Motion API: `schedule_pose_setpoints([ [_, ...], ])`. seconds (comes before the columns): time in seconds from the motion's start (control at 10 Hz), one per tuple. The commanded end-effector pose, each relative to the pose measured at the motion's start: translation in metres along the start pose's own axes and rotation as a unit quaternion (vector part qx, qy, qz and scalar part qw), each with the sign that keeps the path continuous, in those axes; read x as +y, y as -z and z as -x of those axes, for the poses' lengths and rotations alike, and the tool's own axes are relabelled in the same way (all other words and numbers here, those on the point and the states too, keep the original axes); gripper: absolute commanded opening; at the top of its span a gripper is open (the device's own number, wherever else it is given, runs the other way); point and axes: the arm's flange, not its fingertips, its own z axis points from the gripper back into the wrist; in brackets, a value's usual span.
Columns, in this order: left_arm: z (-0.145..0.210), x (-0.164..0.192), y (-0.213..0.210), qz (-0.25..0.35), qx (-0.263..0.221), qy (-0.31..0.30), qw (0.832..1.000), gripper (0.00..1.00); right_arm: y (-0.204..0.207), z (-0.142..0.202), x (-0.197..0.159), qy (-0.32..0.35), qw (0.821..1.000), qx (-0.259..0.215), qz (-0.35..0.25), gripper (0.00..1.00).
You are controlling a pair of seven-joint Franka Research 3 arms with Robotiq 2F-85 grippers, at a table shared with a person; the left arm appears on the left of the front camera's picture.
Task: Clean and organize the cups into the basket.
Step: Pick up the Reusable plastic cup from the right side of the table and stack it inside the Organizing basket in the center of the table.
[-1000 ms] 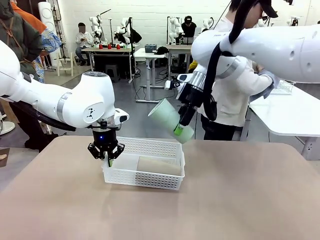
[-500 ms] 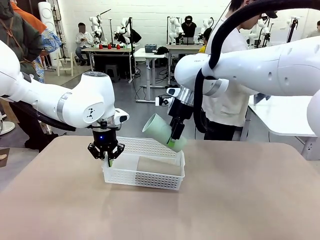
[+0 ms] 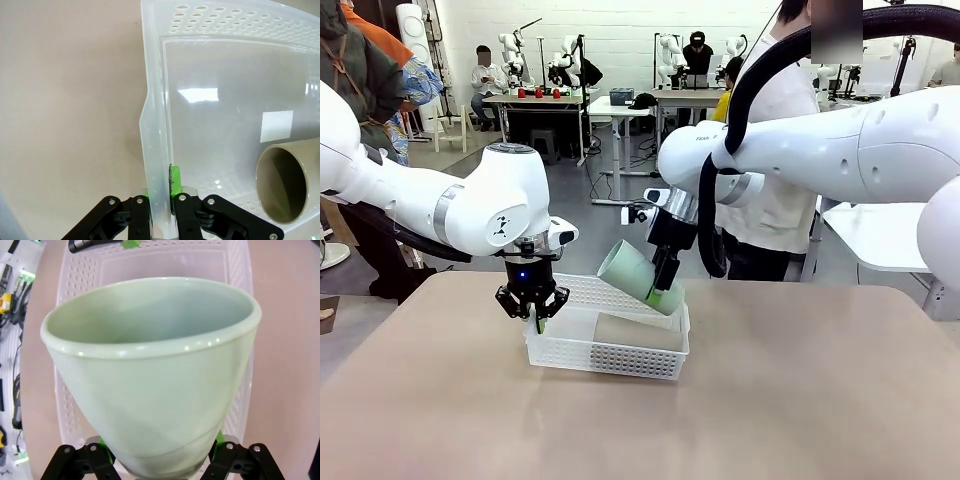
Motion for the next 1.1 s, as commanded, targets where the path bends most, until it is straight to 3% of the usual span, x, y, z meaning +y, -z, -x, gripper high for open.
schedule_pose_setpoints([
  [0.0, -0.001, 0.0, -0.003, 0.001, -0.003, -0.001, 1.0, 0.0, 0.008, -0.003, -0.006, 0.003, 1.0, 0.015, -0.016, 0.81],
  [0.3, -0.001, 0.0, -0.003, 0.001, -0.003, -0.001, 1.0, 0.0, 0.024, -0.003, -0.008, -0.01, 0.999, 0.021, -0.035, 0.81],
  [0.4, -0.001, 0.0, -0.003, 0.001, -0.003, -0.001, 1.0, 0.0, 0.023, -0.004, -0.008, -0.012, 0.999, 0.016, -0.033, 1.0],
  [0.8, -0.001, 0.0, -0.003, 0.001, -0.003, -0.001, 1.0, 0.0, 0.008, -0.006, -0.003, -0.02, 1.0, -0.003, -0.022, 1.0],
  [0.9, -0.001, 0.0, -0.003, 0.001, -0.003, -0.001, 1.0, 0.0, -0.015, -0.003, 0.004, -0.033, 0.999, -0.03, -0.008, 1.0],
  [1.0, -0.001, 0.0, -0.003, 0.001, -0.003, -0.001, 1.0, 0.0, -0.051, 0.008, 0.018, -0.046, 0.995, -0.089, -0.012, 1.0],
])
